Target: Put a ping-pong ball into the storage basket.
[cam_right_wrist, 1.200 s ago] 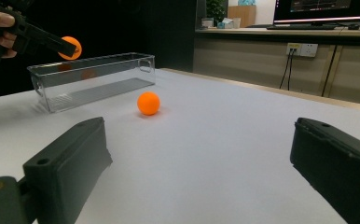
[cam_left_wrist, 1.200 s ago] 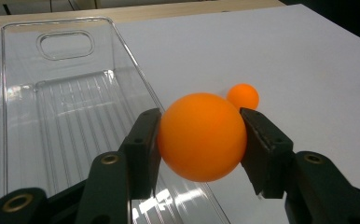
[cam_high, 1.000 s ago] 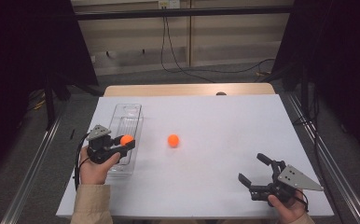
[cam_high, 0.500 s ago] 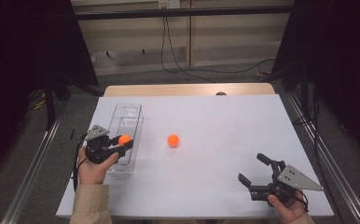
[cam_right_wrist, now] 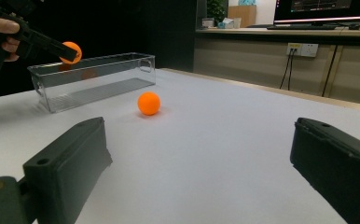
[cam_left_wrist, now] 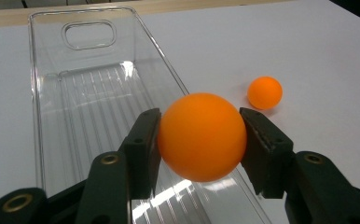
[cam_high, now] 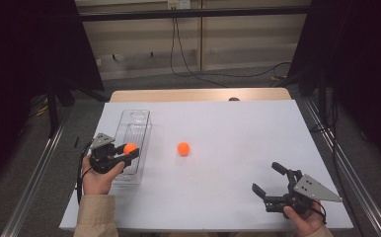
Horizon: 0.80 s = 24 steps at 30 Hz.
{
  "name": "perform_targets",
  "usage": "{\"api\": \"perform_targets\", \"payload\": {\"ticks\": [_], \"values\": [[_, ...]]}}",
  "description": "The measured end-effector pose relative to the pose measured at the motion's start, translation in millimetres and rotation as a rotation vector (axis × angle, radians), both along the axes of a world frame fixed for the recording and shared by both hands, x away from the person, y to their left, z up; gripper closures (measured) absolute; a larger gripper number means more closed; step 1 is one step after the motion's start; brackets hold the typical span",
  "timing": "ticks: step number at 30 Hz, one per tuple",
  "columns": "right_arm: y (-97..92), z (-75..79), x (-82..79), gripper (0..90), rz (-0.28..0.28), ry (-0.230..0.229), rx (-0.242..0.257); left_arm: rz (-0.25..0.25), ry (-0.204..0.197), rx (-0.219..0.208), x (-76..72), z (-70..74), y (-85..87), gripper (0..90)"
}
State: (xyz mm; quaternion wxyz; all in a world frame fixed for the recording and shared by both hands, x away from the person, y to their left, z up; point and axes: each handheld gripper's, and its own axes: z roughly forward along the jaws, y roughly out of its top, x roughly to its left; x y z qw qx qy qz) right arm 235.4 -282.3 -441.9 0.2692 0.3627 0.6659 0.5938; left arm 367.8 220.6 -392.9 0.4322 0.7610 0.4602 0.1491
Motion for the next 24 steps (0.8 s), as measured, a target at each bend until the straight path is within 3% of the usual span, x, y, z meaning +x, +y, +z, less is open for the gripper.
{"api": "perform_targets", "payload": {"ticks": [24], "values": [[0.3,0.0,0.1,3.2,0.0,0.0,0.002,0.028,0.008,0.025,2.6,-7.3,3.4,50.7]]}}
